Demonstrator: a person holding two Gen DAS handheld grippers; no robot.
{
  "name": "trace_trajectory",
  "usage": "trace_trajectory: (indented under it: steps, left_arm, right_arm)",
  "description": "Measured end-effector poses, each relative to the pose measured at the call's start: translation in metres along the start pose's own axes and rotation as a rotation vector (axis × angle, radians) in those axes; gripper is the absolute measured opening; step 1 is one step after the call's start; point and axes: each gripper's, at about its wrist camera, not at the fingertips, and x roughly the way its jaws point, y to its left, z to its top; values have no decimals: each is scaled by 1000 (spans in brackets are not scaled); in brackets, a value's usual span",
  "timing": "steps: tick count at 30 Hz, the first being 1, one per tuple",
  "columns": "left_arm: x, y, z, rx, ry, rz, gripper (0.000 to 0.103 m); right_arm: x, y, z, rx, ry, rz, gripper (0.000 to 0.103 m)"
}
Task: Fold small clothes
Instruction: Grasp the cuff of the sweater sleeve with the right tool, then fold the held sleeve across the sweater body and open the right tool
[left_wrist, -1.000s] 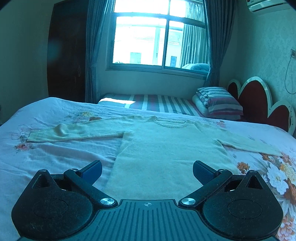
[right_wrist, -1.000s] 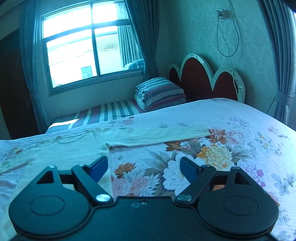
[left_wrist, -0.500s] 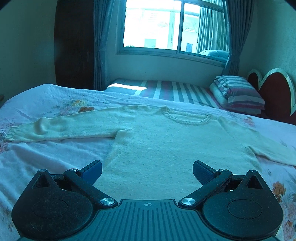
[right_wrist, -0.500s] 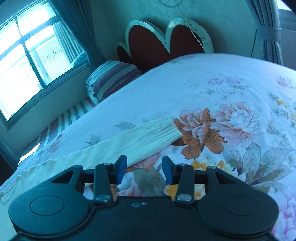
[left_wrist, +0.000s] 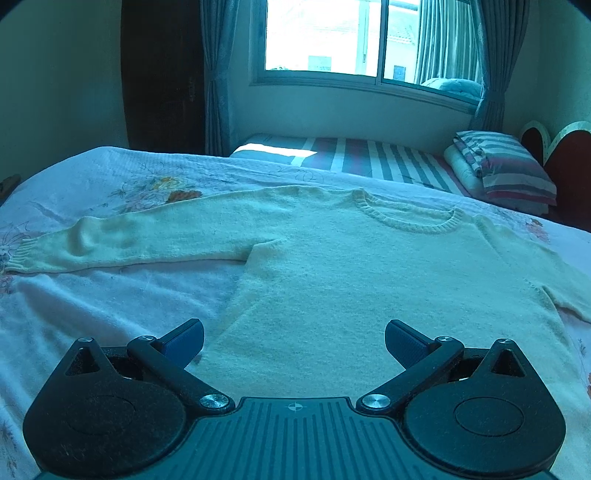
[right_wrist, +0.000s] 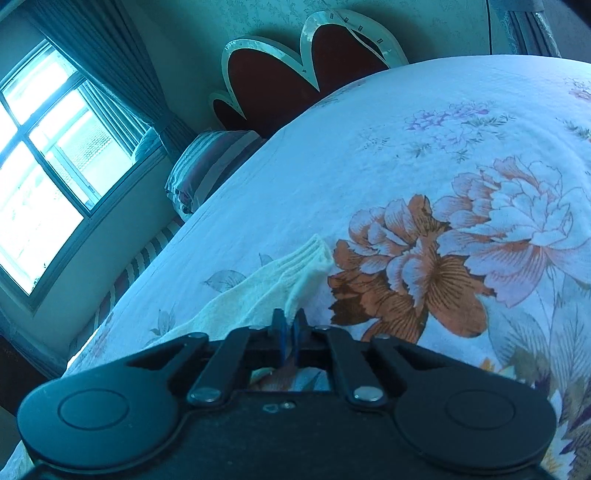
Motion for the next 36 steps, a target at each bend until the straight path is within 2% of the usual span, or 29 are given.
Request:
trace_trajectory:
  steps: [4, 7, 11, 15, 20, 25, 31, 36]
  left_arm:
    - [-5, 20, -1, 16, 1, 46, 103]
    - [-11, 46, -3, 9, 3, 58, 103]
    - [-13, 85, -5, 9, -1, 82, 103]
    - [-3, 125, -4, -26, 4, 70, 103]
    - [10, 163, 2, -50, -8, 58, 103]
    - [19, 193, 6, -63, -5, 48, 103]
    - [23, 222, 5, -102, 17, 56, 103]
    - [26, 227, 3, -111, 36, 35, 103]
  right_arm:
    - [-1, 17, 2, -48, -21, -47, 5]
    - [-9, 48, 2, -136, -51, -38, 5]
    - [-17, 114, -6, -293, -87, 12, 5]
    - [-27, 188, -32, -406, -73, 80, 5]
    - [-36, 286, -89, -542, -6, 201, 5]
    - [-35, 371, -171, -689, 92, 330, 5]
    - [-32, 423, -248, -740, 190, 396, 5]
    - [-32, 442, -285, -750, 237, 412, 5]
